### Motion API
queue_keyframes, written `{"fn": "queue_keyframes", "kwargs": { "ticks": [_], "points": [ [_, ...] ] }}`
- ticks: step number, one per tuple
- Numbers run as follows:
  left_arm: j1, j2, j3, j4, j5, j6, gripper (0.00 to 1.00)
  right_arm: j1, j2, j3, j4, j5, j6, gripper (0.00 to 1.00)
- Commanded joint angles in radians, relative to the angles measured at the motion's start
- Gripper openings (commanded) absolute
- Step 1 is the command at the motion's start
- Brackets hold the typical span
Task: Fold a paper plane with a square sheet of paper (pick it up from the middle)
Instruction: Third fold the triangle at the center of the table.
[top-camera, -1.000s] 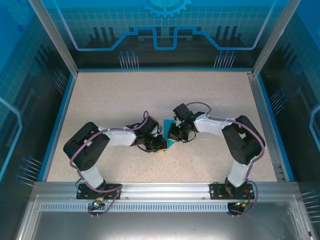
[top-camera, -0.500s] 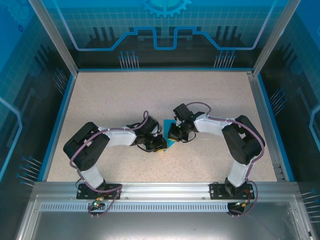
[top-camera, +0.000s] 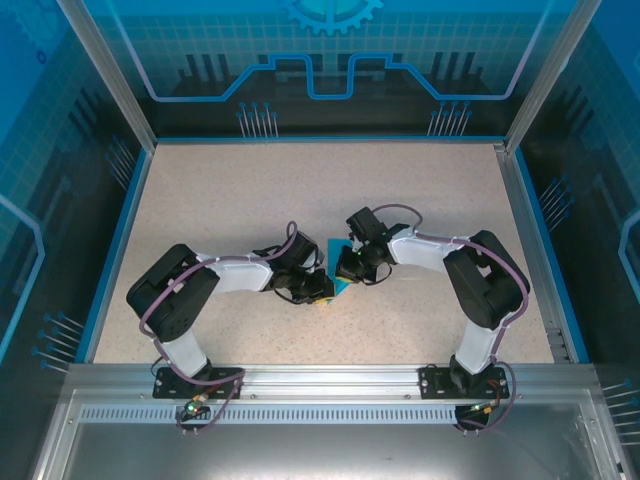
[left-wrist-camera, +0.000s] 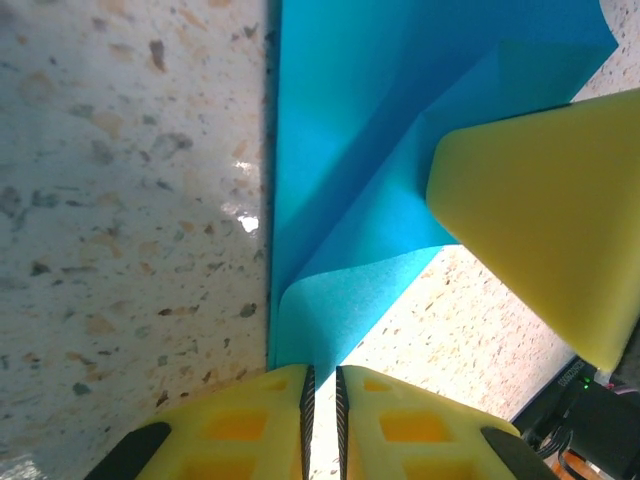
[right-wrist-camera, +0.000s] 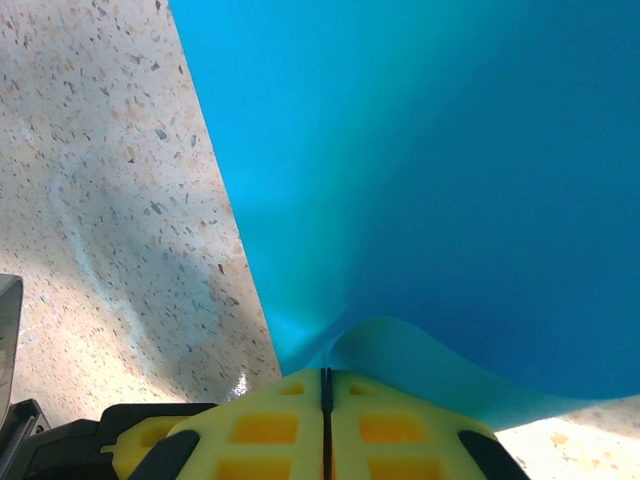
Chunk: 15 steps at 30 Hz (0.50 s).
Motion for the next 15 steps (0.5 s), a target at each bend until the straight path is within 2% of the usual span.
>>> {"fn": "queue_keyframes", "kwargs": {
  "ticks": [1, 15],
  "points": [
    [-0.008, -0.018, 0.024, -0.029, -0.025, 0.020, 0.17, -0.010, 0.010, -0.016, 0.005, 0.020, 0.019, 0.07],
    [-0.008, -0.034, 0.023, -0.025, -0.033, 0.024, 0.16, -0.015, 0.014, -0.021, 0.008, 0.023, 0.025, 0.07]
  ]
}}
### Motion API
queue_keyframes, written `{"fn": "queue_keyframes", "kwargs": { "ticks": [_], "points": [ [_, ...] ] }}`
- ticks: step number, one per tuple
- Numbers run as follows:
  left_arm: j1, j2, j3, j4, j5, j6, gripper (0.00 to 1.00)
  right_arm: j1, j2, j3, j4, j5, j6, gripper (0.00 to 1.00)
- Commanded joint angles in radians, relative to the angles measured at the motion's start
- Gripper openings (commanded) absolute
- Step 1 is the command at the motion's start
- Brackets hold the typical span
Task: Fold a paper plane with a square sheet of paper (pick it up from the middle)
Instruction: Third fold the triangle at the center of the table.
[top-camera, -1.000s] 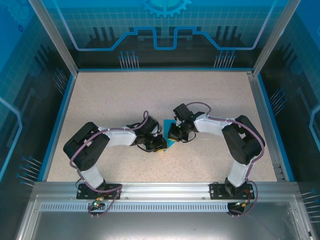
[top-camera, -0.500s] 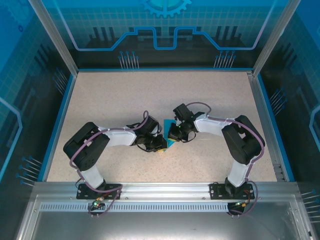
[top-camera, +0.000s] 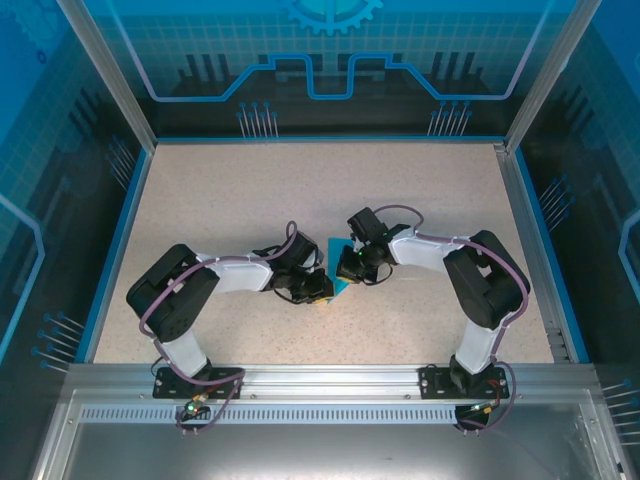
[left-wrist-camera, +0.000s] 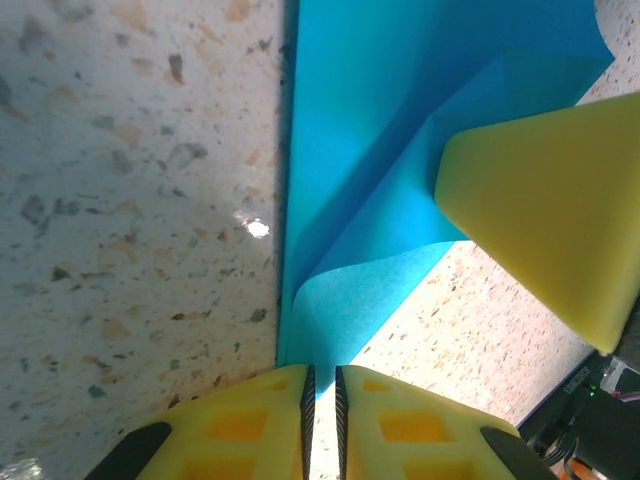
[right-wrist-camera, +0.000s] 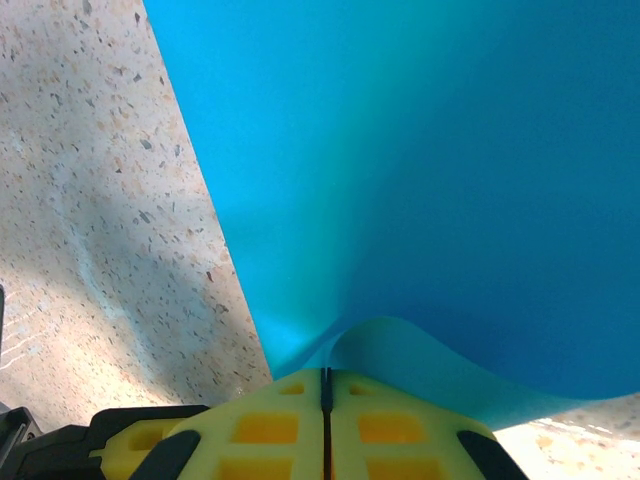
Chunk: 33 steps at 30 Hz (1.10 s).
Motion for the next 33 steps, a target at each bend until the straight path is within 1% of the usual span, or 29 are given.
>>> {"fn": "queue_keyframes", "kwargs": {
  "ticks": [1, 11, 16, 28, 33],
  "points": [
    [-0.009, -0.032, 0.022, -0.020, -0.015, 0.024, 0.17, -0.008, 0.014, -0.012, 0.003, 0.019, 0.012, 0.07],
    [-0.018, -0.100, -0.019, 0.058, -0.006, 0.028, 0.17, -0.010, 0.017, -0.014, 0.026, 0.014, 0.027, 0.07],
    [-0.040, -0.074, -0.009, 0.061, -0.006, 0.028, 0.17, -0.009, 0.015, -0.010, 0.032, 0.012, 0.035, 0.07],
    [-0.041, -0.014, 0.006, 0.035, -0.036, 0.026, 0.16, -0.011, 0.020, -0.010, 0.019, 0.014, 0.033, 0.07],
    [-0.041, -0.020, 0.007, 0.038, -0.037, 0.027, 0.16, -0.010, 0.023, -0.010, 0.008, 0.016, 0.028, 0.07]
  ]
}}
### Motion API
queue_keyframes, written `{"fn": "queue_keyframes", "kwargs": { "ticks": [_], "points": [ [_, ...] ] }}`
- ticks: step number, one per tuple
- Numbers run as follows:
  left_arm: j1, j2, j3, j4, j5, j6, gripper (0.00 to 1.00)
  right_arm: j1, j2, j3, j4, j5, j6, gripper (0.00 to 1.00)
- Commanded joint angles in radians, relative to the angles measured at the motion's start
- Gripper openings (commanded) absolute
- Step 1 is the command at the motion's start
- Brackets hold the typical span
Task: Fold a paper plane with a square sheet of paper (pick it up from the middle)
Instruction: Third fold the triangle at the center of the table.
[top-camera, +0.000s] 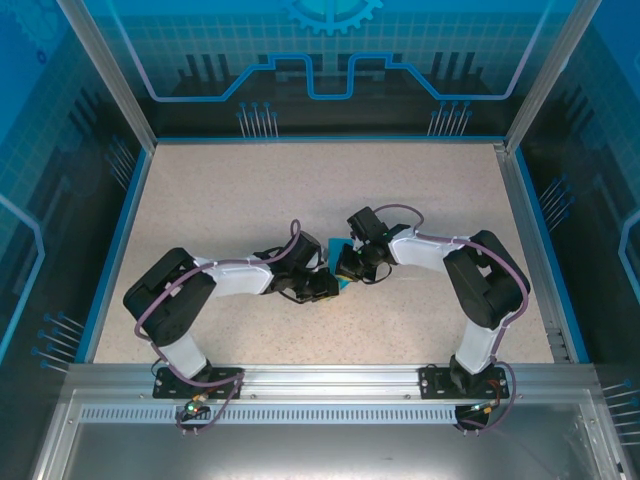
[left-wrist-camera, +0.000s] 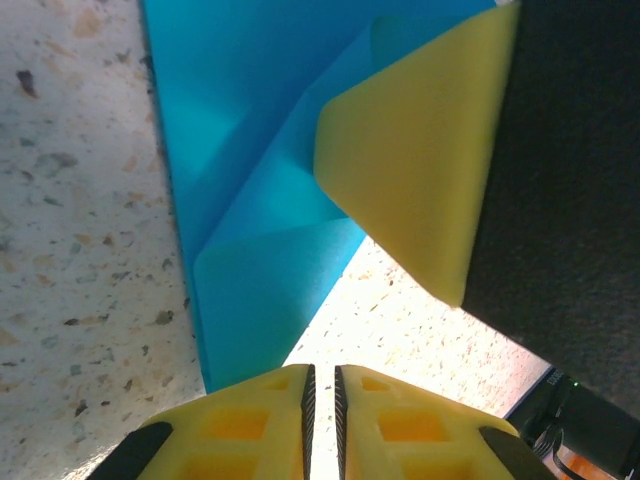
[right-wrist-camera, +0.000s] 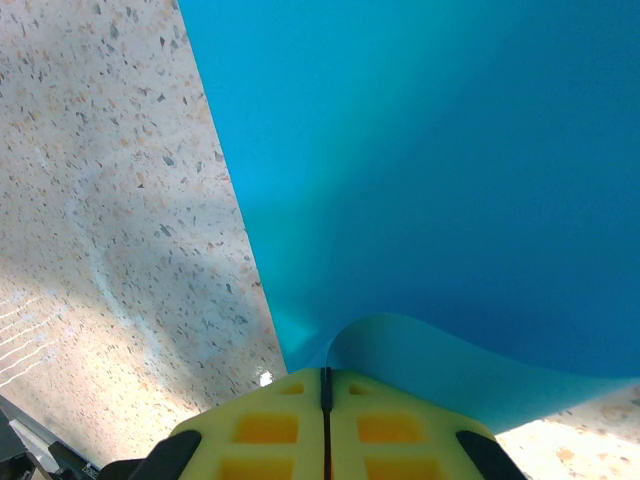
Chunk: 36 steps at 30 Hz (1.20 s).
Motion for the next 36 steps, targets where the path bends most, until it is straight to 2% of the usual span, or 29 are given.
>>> {"fn": "queue_keyframes", "kwargs": {
  "ticks": [1, 36],
  "points": [
    [-0.006, 0.004, 0.009, -0.016, -0.015, 0.024, 0.16, -0.011, 0.024, -0.010, -0.021, 0.016, 0.001, 0.07],
    [-0.006, 0.046, 0.014, -0.054, -0.069, 0.028, 0.15, -0.011, 0.040, -0.007, -0.009, 0.009, 0.000, 0.07]
  ]
}}
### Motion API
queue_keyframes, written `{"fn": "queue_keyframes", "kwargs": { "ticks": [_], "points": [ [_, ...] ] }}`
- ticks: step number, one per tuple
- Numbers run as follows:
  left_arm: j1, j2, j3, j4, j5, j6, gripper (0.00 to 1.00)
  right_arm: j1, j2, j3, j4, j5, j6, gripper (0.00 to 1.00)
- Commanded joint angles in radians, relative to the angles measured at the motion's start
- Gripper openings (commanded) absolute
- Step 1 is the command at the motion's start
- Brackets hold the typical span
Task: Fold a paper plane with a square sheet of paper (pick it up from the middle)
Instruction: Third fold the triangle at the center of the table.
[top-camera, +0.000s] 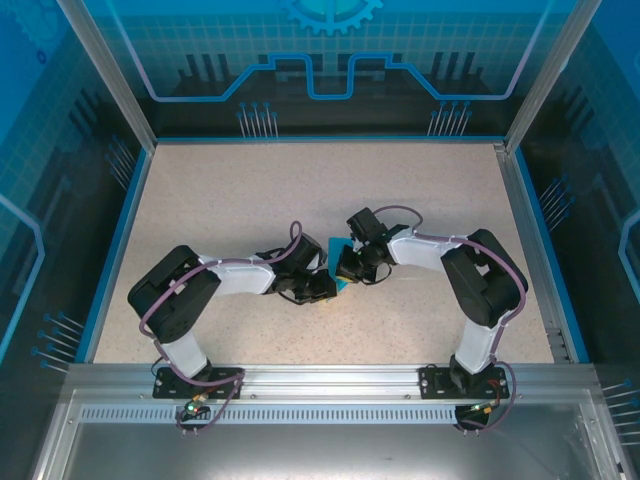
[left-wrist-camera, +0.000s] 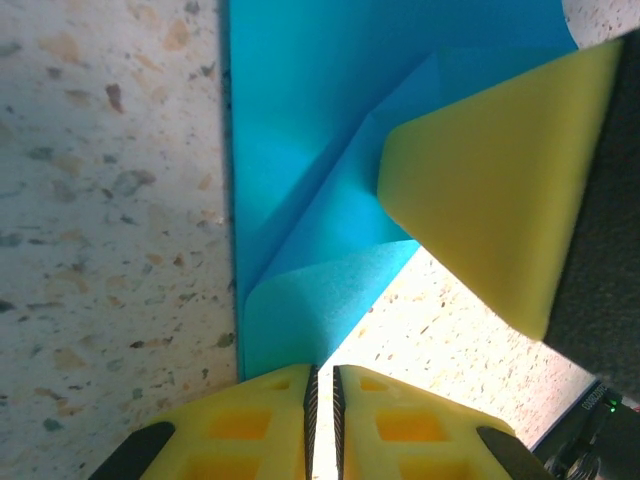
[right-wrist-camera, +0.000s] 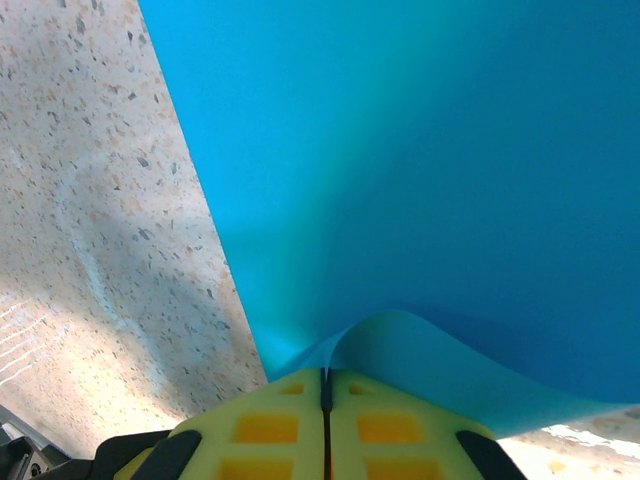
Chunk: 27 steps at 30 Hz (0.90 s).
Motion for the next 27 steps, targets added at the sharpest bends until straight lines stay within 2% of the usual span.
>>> {"fn": "queue_keyframes", "kwargs": {
  "ticks": [1, 13, 27],
  "points": [
    [-0.006, 0.016, 0.015, -0.042, -0.024, 0.025, 0.15, -0.012, 0.027, -0.004, -0.008, 0.012, 0.000, 0.07],
    [-0.006, -0.045, 0.006, -0.032, -0.024, 0.047, 0.16, -0.014, 0.021, -0.001, 0.001, 0.017, 0.001, 0.07],
    [-0.006, -0.027, 0.000, -0.035, -0.055, 0.043, 0.16, -0.020, 0.008, -0.006, 0.015, 0.020, -0.003, 0.07]
  ]
}}
